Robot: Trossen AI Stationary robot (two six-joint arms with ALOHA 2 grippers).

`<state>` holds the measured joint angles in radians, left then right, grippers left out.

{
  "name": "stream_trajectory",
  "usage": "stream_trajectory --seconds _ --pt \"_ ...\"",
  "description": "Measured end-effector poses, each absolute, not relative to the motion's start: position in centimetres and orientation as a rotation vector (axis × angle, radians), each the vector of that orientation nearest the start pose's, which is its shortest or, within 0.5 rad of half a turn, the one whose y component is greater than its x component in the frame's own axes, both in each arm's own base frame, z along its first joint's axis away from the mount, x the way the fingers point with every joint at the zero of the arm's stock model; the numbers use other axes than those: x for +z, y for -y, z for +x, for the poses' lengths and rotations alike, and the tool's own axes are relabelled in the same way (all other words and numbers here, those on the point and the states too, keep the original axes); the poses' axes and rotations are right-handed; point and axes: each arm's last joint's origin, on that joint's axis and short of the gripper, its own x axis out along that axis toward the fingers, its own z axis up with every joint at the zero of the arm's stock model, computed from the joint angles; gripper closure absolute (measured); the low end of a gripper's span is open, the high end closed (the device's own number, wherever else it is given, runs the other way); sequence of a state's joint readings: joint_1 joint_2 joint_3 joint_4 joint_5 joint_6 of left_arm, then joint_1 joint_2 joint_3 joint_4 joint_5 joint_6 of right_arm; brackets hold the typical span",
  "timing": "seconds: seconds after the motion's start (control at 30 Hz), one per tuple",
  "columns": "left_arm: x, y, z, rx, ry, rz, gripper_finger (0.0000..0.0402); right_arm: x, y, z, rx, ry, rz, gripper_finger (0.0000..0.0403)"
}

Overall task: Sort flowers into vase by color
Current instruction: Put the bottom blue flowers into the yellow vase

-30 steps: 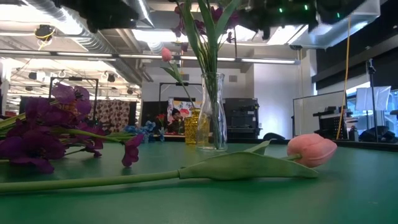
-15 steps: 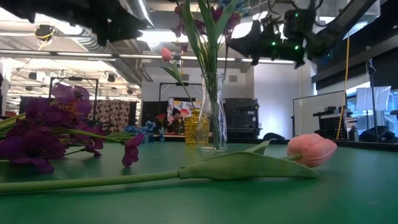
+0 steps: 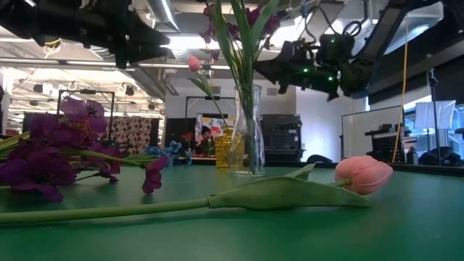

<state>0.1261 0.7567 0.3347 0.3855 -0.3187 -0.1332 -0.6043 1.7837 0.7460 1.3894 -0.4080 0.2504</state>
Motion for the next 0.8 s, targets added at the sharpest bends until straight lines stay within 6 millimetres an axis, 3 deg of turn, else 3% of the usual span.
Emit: stream_trajectory --seconds 0.27,0.8 --pt "23.1 -2.9 16.9 0.438 -0.024 -0.164 0.0209 20.0 18.7 31.1 -0.125 0.305 0.082 0.0403" --pt "22.7 -2.8 16.9 0.436 -0.070 -0.167 0.0209 19.6 18.0 31.9 -0.118 0.300 0.094 0.0403"
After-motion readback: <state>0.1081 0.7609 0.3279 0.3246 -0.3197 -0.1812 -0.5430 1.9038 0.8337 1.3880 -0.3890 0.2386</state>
